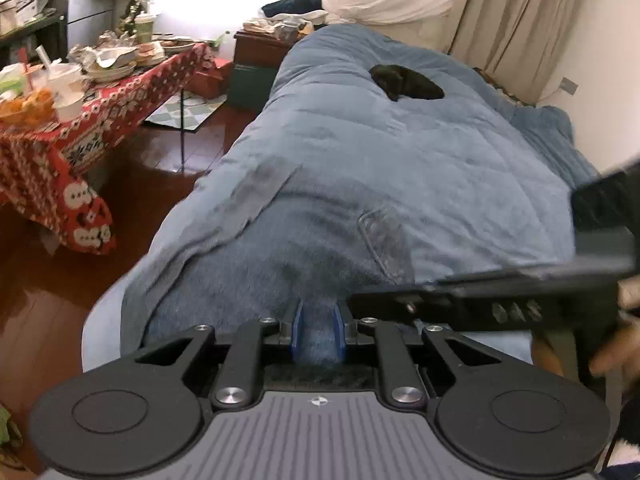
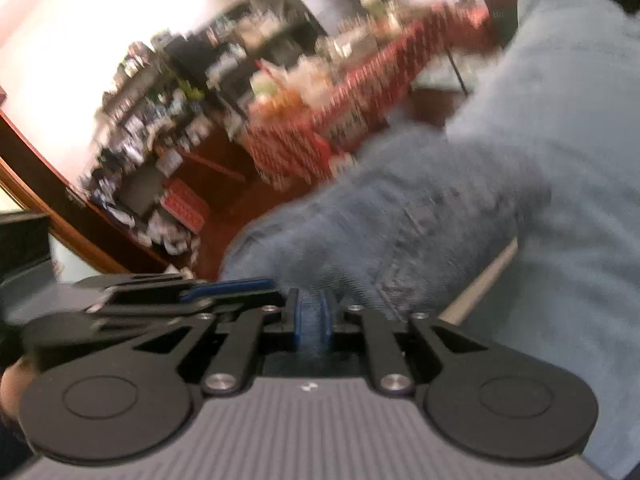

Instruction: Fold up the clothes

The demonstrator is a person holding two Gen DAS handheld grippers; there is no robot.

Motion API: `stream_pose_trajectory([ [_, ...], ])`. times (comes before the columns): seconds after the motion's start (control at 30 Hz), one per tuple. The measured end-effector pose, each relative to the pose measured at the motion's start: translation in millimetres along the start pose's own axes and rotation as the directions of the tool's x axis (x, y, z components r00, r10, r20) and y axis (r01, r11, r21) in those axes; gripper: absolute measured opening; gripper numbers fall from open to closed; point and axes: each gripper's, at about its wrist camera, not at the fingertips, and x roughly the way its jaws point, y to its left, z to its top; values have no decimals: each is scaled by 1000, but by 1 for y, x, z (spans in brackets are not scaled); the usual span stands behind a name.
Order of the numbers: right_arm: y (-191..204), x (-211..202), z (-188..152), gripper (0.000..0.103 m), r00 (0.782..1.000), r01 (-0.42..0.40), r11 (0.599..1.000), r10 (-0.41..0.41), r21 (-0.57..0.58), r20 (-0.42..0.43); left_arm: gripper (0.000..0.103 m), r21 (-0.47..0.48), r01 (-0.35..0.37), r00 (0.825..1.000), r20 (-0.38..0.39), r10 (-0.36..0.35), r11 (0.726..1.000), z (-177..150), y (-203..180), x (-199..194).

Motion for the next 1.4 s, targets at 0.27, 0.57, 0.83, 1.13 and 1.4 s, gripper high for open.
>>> stream_pose_trajectory([
  [0.27,-33,0,41,12,992,85,995,-90,50,93,16,-65,8,998,69,-3,998,-23,5,-3],
  [0.57,-113,59,90,0,977,194,956,-209,219,48,16,-34,-23,996,81,26,999,-32,-3,0],
  [0.83,-115,-20,97,11,952,268,952,-285,147,112,25,48,-97,991,100,92,994,-26,-20,-14],
  [1.13,-115,-200,14,18,910,370,920,-387,126,152,43,102,-55,990,135,41,993,-10,-78,-28],
  [1.4,-140,-336,-91,38,801,543,817,-573,192,171,60,191,154,975,130,-181,969,-31,-202,-15],
])
